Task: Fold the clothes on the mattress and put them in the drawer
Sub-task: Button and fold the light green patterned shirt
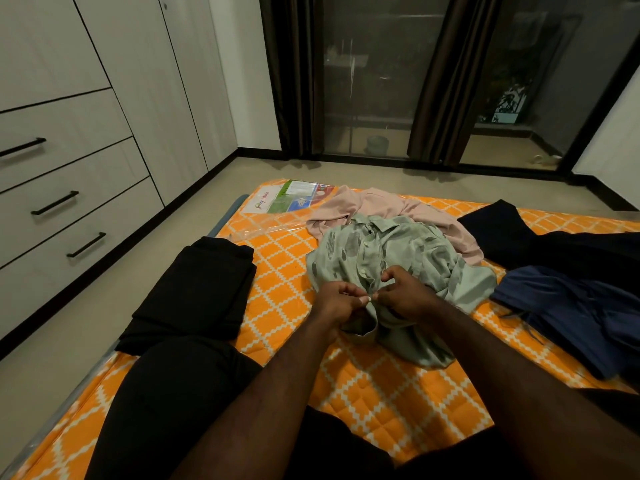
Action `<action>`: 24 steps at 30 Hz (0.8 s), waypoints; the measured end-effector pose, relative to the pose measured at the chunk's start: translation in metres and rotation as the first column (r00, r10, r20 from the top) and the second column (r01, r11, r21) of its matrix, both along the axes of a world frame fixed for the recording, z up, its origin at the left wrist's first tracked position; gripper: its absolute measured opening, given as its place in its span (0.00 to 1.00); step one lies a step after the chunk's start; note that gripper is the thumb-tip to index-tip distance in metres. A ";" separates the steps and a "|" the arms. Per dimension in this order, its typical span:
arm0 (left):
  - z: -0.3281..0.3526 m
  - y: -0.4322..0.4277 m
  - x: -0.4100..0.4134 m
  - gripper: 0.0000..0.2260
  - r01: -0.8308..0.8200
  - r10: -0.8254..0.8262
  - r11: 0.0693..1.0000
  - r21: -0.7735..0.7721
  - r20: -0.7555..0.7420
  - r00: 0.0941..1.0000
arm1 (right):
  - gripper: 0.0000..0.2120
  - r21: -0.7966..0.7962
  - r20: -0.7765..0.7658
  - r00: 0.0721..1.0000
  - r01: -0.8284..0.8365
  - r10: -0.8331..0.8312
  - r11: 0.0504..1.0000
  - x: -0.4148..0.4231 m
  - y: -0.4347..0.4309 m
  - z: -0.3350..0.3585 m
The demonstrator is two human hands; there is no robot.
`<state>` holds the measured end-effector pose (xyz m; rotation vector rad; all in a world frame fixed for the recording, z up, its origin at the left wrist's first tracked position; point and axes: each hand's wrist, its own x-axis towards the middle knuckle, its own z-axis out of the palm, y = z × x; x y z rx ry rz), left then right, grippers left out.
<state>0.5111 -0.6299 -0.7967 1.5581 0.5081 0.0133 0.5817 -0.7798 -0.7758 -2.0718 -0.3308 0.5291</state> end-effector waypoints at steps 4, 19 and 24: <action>-0.001 -0.002 -0.003 0.12 -0.058 0.050 0.989 -0.134 -0.058 0.997 | 0.14 0.103 -0.095 0.996 0.012 -0.002 0.995 0.000 -0.002 0.002; -0.003 -0.004 0.000 0.05 -0.049 0.012 0.894 -0.445 -0.086 0.996 | 0.14 0.170 -0.062 0.998 0.026 -0.016 0.985 -0.003 0.001 0.002; -0.003 -0.012 0.005 0.02 -0.133 0.107 0.901 -0.413 -0.084 0.991 | 0.15 0.133 0.086 0.993 0.065 -0.077 0.989 -0.005 0.008 -0.004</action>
